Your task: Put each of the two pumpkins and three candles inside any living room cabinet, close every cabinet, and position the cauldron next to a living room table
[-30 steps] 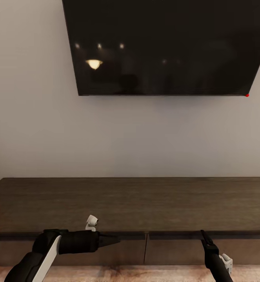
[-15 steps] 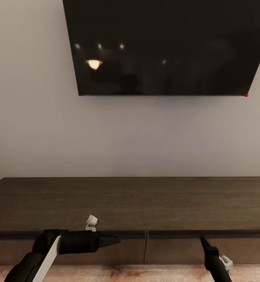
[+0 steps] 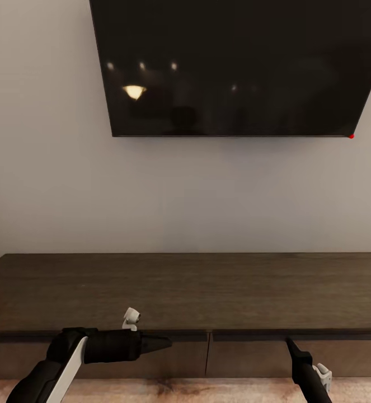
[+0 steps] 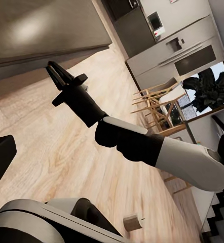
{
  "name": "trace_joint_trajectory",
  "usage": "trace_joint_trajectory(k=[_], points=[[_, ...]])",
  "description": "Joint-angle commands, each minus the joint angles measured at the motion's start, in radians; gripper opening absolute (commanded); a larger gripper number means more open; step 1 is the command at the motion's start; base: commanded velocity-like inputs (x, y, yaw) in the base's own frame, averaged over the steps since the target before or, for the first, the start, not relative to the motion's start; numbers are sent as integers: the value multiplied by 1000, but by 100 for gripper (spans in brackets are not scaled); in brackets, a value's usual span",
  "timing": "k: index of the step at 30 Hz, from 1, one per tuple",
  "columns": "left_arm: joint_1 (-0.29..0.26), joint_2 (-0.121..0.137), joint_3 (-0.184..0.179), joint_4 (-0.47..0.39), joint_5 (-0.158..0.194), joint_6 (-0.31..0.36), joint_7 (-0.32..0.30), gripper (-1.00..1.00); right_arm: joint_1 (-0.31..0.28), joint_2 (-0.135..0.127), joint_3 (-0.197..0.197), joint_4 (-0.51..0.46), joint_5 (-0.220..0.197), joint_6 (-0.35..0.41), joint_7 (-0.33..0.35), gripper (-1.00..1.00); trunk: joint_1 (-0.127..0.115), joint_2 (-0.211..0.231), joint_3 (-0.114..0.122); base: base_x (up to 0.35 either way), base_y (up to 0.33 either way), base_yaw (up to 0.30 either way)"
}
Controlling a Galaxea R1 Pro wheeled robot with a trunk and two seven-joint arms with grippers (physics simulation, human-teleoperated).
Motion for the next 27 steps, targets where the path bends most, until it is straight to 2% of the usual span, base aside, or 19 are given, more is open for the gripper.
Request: trace_joint_trajectory(k=[1,27], points=[[-1,1,-1,0,4,6,0,100,0,0,-4,16,-10,9,-15,-100,0,0,-1,0,0,0],[-1,1,0,0,4,6,0,100,0,1,-4,16,-10,7,-13,-100,0,0,-1,-2,0,0]])
